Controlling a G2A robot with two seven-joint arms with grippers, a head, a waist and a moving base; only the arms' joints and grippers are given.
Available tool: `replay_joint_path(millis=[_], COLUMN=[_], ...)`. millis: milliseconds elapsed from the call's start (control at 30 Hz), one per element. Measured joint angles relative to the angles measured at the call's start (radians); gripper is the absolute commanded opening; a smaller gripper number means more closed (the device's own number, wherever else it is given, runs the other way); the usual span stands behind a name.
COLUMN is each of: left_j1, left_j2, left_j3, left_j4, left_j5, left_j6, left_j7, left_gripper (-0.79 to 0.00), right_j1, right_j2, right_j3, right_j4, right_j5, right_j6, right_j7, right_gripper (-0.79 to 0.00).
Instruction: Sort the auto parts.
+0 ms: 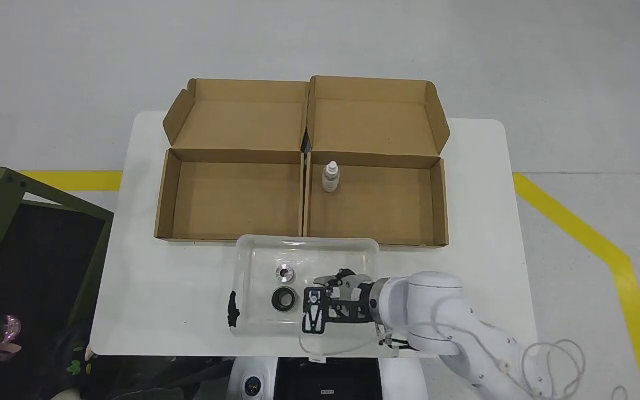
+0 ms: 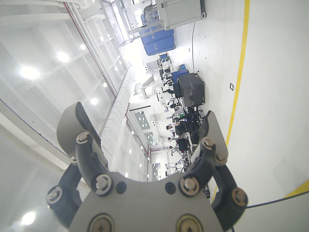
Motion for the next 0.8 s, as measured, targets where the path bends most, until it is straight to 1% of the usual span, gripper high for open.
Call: replay_joint_path(millis=[500,800], left_j1=[0.0,0.0], left_j2=[0.0,0.0], left_j3=[0.0,0.0], left_j4=[0.0,0.0], left_j5=[0.0,0.0], left_j6=[0.0,0.0], left_j7=[0.0,0.0], left_gripper=[0.0,0.0], right_j1=[-0.023,-0.054], right_j2=[0.025,0.037], right_j3=[0.141,0.245], right_j4=[-0.019,-0.043], right_j5=[0.072,0.119], right_j6=[-0.046,0.005], right_j7=[-0.23,-0.366], right_gripper=[-0.785,-0.785])
